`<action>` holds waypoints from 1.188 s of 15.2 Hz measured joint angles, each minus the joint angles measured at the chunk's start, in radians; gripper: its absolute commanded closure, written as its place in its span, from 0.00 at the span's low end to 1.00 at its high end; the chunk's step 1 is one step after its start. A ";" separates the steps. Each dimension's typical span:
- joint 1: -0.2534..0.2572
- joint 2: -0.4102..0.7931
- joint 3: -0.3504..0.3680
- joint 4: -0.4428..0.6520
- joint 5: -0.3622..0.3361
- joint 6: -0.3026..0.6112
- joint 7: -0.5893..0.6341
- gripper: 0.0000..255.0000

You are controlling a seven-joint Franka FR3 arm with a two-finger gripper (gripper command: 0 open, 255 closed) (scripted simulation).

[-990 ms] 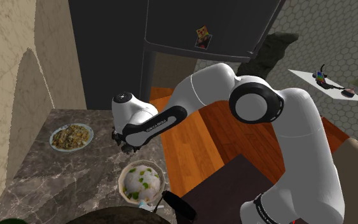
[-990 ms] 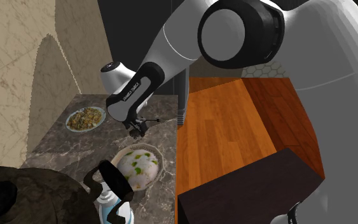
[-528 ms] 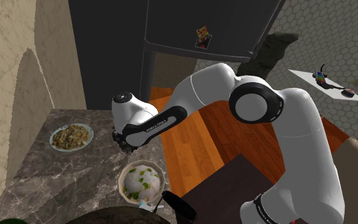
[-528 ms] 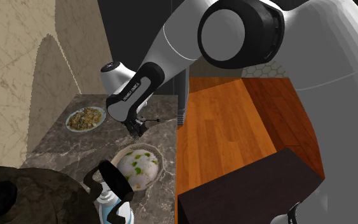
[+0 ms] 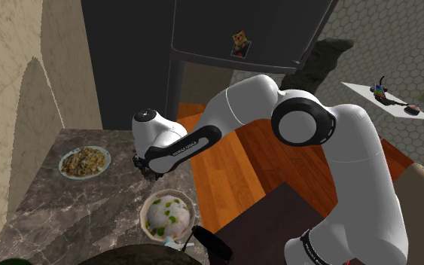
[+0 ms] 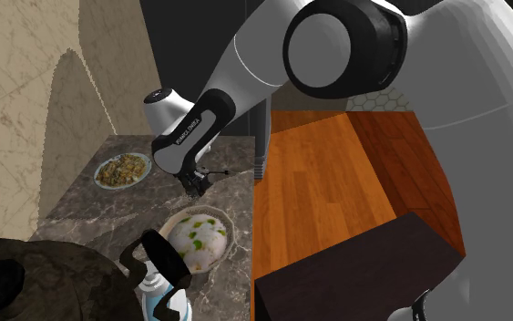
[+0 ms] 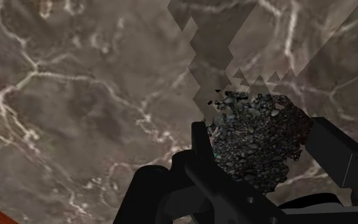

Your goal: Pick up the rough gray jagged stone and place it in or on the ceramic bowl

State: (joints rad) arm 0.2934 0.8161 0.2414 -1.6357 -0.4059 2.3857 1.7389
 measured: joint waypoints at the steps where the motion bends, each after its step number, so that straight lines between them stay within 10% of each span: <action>1: 0.000 0.000 0.000 -0.001 0.000 0.001 0.000 1.00; 18: -0.030 -0.156 0.042 -0.041 0.048 -0.115 -0.036 1.00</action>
State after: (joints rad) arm 0.2632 0.6597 0.2833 -1.6772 -0.3582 2.2702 1.7029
